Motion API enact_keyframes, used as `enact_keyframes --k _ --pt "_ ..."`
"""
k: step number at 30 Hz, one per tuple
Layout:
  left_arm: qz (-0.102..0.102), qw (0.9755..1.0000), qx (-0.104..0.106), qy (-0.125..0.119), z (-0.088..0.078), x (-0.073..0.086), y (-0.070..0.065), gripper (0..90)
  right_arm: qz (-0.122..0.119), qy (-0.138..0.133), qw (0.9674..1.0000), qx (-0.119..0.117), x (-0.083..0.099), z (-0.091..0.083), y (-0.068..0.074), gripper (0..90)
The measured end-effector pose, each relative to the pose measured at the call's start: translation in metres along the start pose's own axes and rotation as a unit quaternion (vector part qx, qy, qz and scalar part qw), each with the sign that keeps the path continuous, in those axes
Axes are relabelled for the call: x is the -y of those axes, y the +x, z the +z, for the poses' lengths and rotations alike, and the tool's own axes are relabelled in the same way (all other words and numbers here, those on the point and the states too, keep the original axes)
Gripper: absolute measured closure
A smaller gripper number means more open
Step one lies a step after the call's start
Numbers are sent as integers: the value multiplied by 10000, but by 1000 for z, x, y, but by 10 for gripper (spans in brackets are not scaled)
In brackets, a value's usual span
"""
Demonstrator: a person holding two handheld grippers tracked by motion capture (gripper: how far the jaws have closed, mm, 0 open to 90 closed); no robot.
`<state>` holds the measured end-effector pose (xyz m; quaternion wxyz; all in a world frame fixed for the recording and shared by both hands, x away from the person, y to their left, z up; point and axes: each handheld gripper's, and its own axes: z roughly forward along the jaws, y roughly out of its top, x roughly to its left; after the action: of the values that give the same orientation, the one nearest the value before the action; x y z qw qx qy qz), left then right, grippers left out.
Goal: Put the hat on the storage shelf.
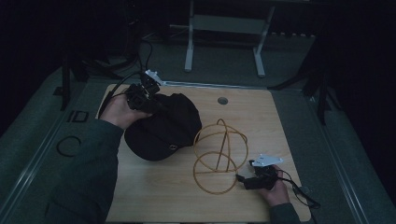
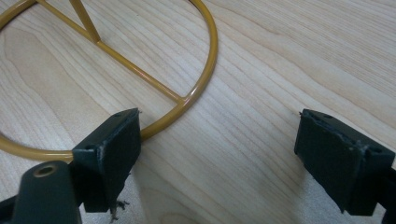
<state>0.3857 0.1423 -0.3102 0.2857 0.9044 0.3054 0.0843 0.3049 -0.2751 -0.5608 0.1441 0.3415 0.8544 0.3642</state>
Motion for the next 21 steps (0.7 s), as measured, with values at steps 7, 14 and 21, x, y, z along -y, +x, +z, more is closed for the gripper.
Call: enact_keyframes --k 7,14,21 --pt "81 10000 -22 4 -4 -4 0 846 0 1 10000 0 0 0 0 142" --pt "80 9999 -44 -62 -10 -7 1 846 0 1 10000 0 0 0 0 142" --pt "38 9999 -54 -91 -15 -8 4 846 1 1 10000 0 0 0 0 142"
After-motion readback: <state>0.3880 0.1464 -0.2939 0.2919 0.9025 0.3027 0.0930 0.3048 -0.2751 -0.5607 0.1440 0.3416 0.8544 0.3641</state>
